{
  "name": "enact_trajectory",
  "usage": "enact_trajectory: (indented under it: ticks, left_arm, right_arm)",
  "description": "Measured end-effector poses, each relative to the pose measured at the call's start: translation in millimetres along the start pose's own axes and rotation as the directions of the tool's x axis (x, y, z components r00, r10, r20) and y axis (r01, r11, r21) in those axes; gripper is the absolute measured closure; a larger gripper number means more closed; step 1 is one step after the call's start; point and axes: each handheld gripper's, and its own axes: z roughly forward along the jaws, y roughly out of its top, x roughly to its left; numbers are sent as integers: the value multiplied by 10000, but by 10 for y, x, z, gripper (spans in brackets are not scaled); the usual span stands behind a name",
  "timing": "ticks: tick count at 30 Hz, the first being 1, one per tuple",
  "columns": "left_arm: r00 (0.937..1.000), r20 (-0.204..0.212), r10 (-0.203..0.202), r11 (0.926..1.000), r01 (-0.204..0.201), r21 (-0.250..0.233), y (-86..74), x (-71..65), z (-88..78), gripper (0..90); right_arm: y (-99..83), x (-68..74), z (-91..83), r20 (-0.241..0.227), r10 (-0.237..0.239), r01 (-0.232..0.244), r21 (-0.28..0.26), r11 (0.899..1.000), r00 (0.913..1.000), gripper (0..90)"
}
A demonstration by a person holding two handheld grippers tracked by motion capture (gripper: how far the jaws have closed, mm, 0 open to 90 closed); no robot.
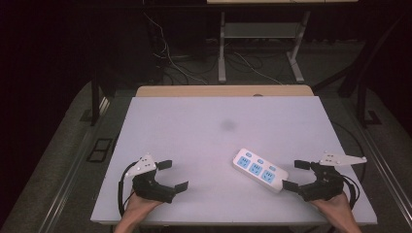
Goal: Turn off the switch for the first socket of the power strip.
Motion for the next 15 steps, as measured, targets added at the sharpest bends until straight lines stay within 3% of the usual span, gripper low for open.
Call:
enact_trajectory:
  ticks: [15]
  left_arm:
    - [10000,40,21,10000,-21,-24,2,-11,8,0]
  right_arm:
    - [0,-1,6,-21,65,-64,139,9999,10000,7]
